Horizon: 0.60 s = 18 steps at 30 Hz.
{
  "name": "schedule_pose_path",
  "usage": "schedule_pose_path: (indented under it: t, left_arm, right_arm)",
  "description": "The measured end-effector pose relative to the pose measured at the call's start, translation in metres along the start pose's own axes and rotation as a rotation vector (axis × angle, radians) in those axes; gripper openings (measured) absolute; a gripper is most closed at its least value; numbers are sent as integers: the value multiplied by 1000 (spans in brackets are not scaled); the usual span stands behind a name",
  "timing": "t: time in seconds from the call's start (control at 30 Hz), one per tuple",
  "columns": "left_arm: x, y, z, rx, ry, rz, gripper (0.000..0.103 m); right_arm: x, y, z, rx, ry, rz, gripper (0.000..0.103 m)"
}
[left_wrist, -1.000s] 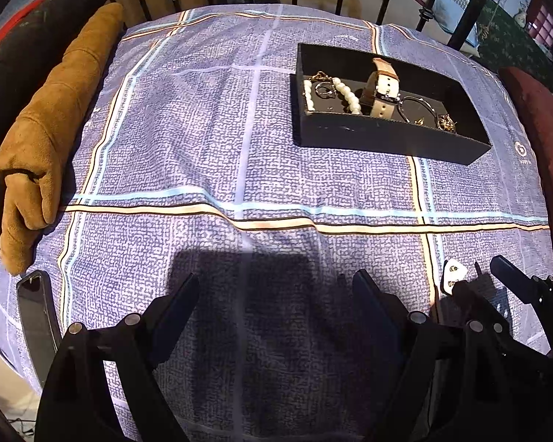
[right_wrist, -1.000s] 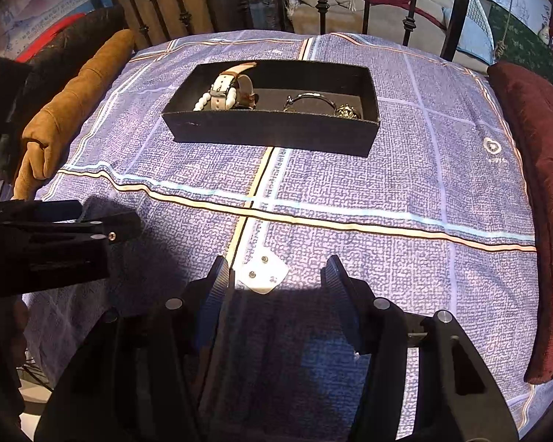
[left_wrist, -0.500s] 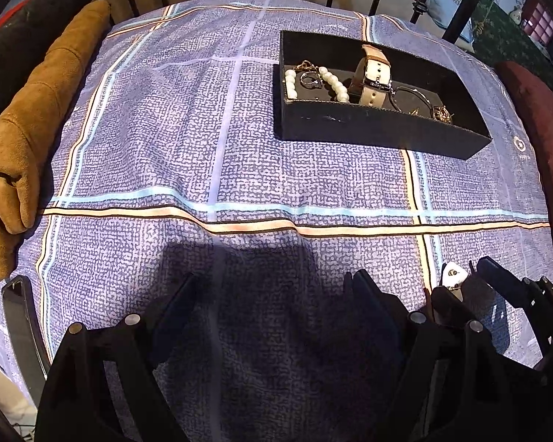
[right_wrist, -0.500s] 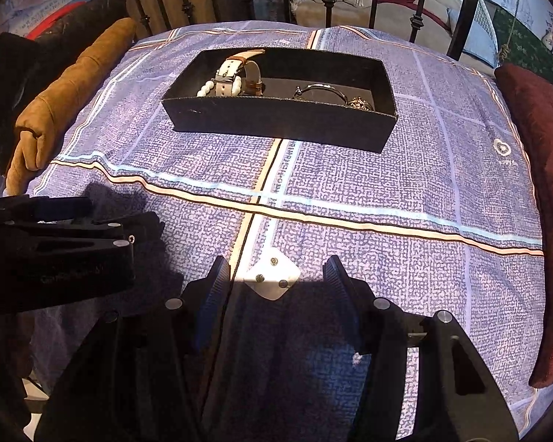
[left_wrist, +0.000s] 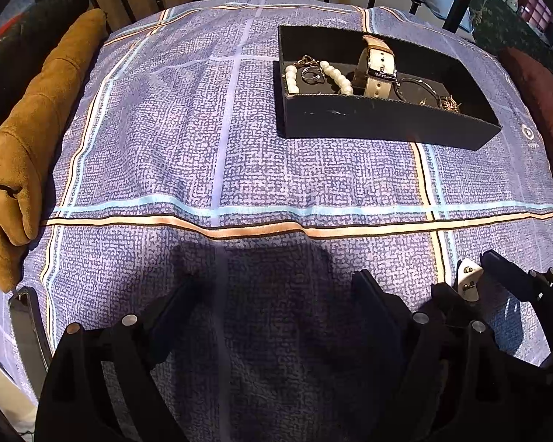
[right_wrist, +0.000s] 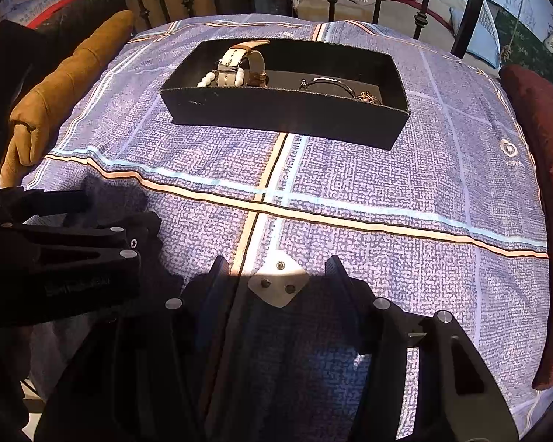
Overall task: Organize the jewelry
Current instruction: 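Grasp the white earring card on the sheet with right tool, then lift the white earring card and carry it toward the box with right tool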
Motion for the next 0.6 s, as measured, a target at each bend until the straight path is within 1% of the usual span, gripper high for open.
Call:
schedule_pose_path:
  t: [0.13, 0.23, 0.33, 0.37, 0.4, 0.5, 0.53, 0.57, 0.6]
  left_arm:
    - [2, 4, -1, 7, 5, 11, 91]
    - [2, 4, -1, 6, 9, 14, 91]
    - [2, 4, -1, 8, 8, 13, 90]
    - [2, 4, 0, 8, 9, 13, 90]
    - [2, 3, 0, 9, 11, 13, 89]
    - [3, 2, 0, 18, 15, 14, 82]
    - [3, 0, 1, 23, 18, 15, 77]
    - [3, -1, 1, 25, 22, 17, 68]
    - [3, -4, 2, 27, 25, 23, 61]
  right_arm:
    - [3, 1, -1, 10, -6, 11, 56]
    - [3, 1, -1, 15, -10, 15, 55]
    - [4, -2, -3, -1, -8, 10, 40]
    - [5, -4, -3, -5, -10, 9, 32]
    - [6, -5, -5, -13, -11, 8, 30]
    - [8, -7, -4, -23, 0, 4, 28]
    - [8, -7, -4, -27, 6, 2, 28]
    - [8, -8, -4, -31, 11, -1, 28]
    - [8, -9, -3, -35, 14, -3, 27]
Point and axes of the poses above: each gripper's, at about its wrist camera, not at the fingertips, and y roughly the way its jaws point, z to its right, x to its underside, the point moved 10 cm from there along y, roughly the way its jaws point, and after that the axes turned 9 degrees about x, right-handed, at the moved point
